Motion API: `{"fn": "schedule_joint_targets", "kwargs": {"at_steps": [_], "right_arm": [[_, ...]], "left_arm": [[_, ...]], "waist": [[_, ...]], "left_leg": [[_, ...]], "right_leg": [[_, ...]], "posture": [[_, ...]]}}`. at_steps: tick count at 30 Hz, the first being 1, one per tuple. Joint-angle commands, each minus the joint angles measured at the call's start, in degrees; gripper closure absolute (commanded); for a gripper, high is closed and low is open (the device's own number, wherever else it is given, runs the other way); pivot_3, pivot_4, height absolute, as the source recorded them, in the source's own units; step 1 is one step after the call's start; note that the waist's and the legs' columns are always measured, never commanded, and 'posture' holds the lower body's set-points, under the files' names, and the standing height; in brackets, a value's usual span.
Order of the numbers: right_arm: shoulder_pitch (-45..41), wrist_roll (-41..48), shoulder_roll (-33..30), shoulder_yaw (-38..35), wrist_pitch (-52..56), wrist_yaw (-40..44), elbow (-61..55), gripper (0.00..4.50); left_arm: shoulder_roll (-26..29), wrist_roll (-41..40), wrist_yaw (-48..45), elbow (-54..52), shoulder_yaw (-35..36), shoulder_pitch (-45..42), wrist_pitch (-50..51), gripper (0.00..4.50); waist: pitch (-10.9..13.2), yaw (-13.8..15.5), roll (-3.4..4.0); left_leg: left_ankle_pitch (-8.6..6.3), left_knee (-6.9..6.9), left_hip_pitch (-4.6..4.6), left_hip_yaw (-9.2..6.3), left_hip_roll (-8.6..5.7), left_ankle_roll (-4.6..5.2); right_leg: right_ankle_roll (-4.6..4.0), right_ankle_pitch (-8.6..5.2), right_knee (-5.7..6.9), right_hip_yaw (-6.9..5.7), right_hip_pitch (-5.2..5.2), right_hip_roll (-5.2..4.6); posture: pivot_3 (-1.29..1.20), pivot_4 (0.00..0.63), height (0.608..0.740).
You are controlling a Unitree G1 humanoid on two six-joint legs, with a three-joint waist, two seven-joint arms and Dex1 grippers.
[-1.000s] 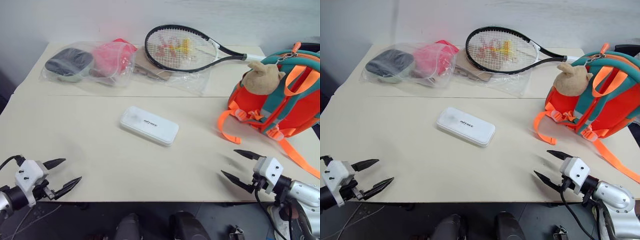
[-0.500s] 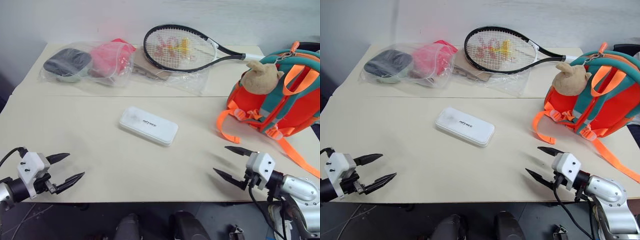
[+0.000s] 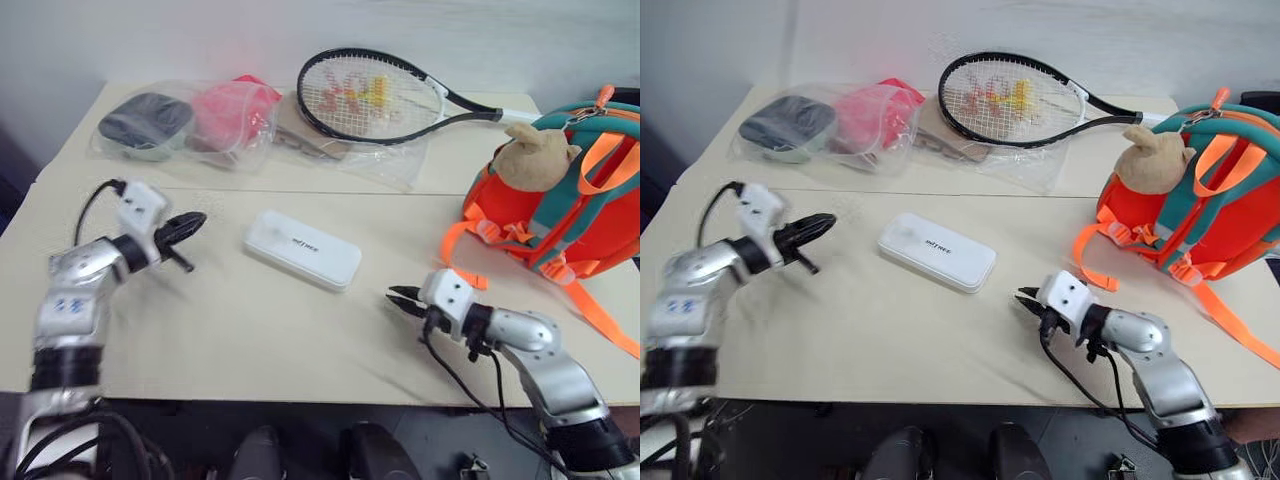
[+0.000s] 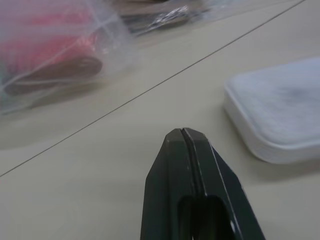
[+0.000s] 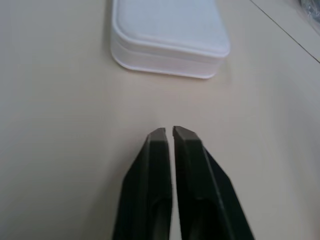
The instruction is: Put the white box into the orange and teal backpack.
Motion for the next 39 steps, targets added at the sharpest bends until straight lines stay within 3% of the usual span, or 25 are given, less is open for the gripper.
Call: {"fn": "schedule_joint_targets", "kwargs": {"at_steps": [1, 3, 6, 13, 18, 21, 29, 34, 37, 39], "right_arm": [[-3.69, -3.95, 2.95, 1.56, 0.30, -4.55, 3.32, 4.44], [-5.59, -4.99, 4.89, 2.59, 1.35, -5.67, 4.65, 4.44], [-7.37, -6.14, 7.33, 4.33, 2.33, -6.52, 4.73, 4.44], [-7.80, -6.65, 9.02, 5.09, 5.96, -7.54, 0.46, 4.44], [-9.29, -6.59, 8.88, 4.75, 6.48, -7.31, 0.72, 4.44], [-10.23, -6.09, 7.44, 3.83, 6.36, -5.75, 1.29, 4.44], [-12.19, -4.96, 3.62, 1.88, 4.52, -1.46, 4.84, 4.44], [-13.58, -5.15, 2.19, 1.96, 3.43, 0.73, 8.02, 4.44], [-13.72, -5.49, 1.44, 1.99, 3.23, 1.97, 8.92, 4.44], [-13.76, -5.70, 1.00, 1.56, 2.74, 2.34, 9.58, 4.48]], "left_arm": [[-2.37, 6.71, 1.48, 16.04, -5.30, -9.88, -7.75, 4.50], [-4.34, 8.43, 2.53, 24.04, -6.61, -14.39, -9.71, 4.50], [-6.93, 9.61, 0.96, 30.99, -8.09, -18.37, -13.13, 4.50], [-7.88, 9.15, -6.23, 31.41, -8.68, -18.78, -14.33, 4.50], [-6.19, 8.31, -12.99, 22.02, -9.45, -12.58, -11.59, 4.50], [-4.19, 6.57, -16.59, 9.54, -9.75, -5.09, -6.61, 4.50], [-2.59, 1.24, -15.82, -16.46, -8.37, 9.26, 8.68, 4.50], [-3.20, 0.74, -11.41, -24.06, -7.14, 14.16, 14.00, 4.50], [-0.72, 0.49, -10.04, -25.88, -4.46, 16.63, 16.60, 4.50], [0.42, -3.13, -9.23, -26.27, -0.39, 17.07, 24.05, 4.32]], "waist": [[-0.02, -0.05, -0.03], [-0.01, -0.24, -0.02], [-0.01, -0.73, -0.03], [0.00, -1.28, -0.03], [-0.01, -1.55, -0.03], [-0.01, -1.66, -0.02], [0.00, -1.42, -0.02], [0.00, -1.37, -0.02], [0.00, -1.45, -0.02], [0.00, -1.74, -0.02]], "left_leg": [[0.00, 0.16, -0.31, 0.04, 0.03, 0.00], [-0.04, 0.62, -0.94, 0.14, 0.06, 0.04], [-0.05, 0.75, -1.07, 0.16, 0.13, 0.04], [0.08, 1.09, -0.98, 0.15, 0.15, -0.07], [0.09, 1.06, -0.93, 0.15, 0.15, -0.09], [0.09, 0.97, -0.86, 0.17, 0.15, -0.09], [0.09, 0.94, -0.62, 0.17, 0.15, -0.08], [0.08, 0.92, -0.62, 0.17, 0.15, -0.08], [0.08, 0.91, -0.62, 0.17, 0.15, -0.08], [0.09, 0.87, -0.60, 0.19, 0.15, -0.08]], "right_leg": [[0.00, 0.00, 0.37, -0.03, -0.30, 0.01], [0.01, 0.00, 0.96, -0.09, -1.14, -0.05], [0.01, 0.00, 1.07, -0.24, -1.29, -0.07], [0.00, 0.00, 1.43, -0.20, -1.30, -0.08], [0.00, 0.00, 1.49, -0.19, -1.29, -0.07], [0.00, 0.00, 1.49, -0.16, -1.28, -0.07], [0.00, 0.00, 1.47, -0.11, -1.02, -0.09], [0.00, 0.00, 1.45, -0.09, -1.01, -0.08], [0.00, 0.00, 1.44, -0.08, -1.01, -0.07], [0.00, 0.00, 1.44, -0.04, -1.02, -0.06]], "posture": [[0.00, 0.150, 0.740], [0.00, 0.150, 0.740], [0.00, 0.150, 0.740], [0.00, 0.150, 0.740], [0.00, 0.150, 0.740], [0.00, 0.150, 0.740], [0.00, 0.150, 0.740], [0.00, 0.150, 0.740], [0.00, 0.150, 0.740], [0.00, 0.150, 0.740]]}}
